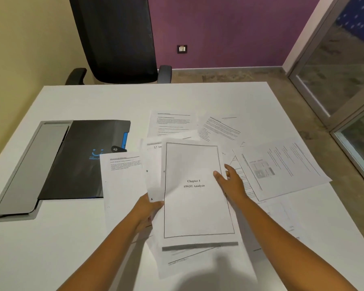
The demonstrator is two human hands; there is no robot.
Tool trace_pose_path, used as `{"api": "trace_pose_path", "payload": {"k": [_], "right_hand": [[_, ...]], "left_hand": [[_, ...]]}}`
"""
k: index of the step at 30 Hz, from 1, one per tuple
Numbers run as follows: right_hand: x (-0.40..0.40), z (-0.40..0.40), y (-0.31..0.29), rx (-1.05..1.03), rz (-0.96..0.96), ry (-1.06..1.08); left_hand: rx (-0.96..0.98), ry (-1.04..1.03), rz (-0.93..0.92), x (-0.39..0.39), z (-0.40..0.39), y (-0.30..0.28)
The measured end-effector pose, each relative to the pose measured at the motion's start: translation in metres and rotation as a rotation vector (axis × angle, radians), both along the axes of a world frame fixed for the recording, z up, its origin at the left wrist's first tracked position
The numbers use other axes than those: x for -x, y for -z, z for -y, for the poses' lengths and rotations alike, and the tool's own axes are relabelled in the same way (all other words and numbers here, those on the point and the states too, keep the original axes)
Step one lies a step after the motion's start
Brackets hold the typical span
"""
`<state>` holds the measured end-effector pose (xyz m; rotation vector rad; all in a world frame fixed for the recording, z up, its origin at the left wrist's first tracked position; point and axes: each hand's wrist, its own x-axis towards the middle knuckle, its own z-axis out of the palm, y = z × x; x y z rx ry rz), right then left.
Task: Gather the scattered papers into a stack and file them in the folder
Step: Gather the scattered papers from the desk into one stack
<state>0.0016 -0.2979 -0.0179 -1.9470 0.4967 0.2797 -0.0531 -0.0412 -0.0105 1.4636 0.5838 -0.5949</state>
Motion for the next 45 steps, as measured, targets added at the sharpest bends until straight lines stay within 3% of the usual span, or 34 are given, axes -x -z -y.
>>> {"api": "trace_pose_path", "payload": {"k": [3, 8, 11, 15, 18, 23, 27, 31, 37, 45], "right_hand": [[-0.005, 0.008, -0.016, -0.120, -0.092, 0.003], [-0.016, 0.016, -0.041, -0.340, 0.109, 0.065], [-0.017, 0.016, -0.052, -0.332, 0.204, 0.029], [-0.011, 0.015, -0.052, -0.275, 0.173, -0.123], [-0.006, 0.015, -0.041, -0.228, 0.124, -0.202], [0.001, 0.010, -0.025, -0.125, 0.109, -0.107], [0.006, -0.001, -0.013, 0.003, 0.126, -0.070], [-0.001, -0.022, -0.019, -0.035, 0.202, 0.080], [0.007, -0.073, 0.000, -0.079, 0.082, -0.081], [0.019, -0.115, 0.012, 0.001, -0.050, -0.385]], "left_hand": [[-0.066, 0.041, 0.114, -0.008, 0.000, -0.010], [-0.132, -0.014, 0.270, -0.029, 0.002, -0.027], [-0.178, -0.039, 0.349, -0.037, 0.004, -0.033], [-0.168, -0.009, 0.399, -0.037, 0.006, -0.033], [-0.169, -0.001, 0.393, -0.036, 0.009, -0.028], [-0.236, 0.044, 0.380, -0.035, 0.027, -0.022], [-0.335, -0.062, 0.390, -0.032, 0.033, -0.013], [-0.420, -0.231, 0.431, -0.026, 0.016, -0.009], [-0.565, -0.494, 0.287, -0.007, -0.030, 0.006], [-0.713, -0.487, 0.119, 0.024, -0.067, 0.018]]}}
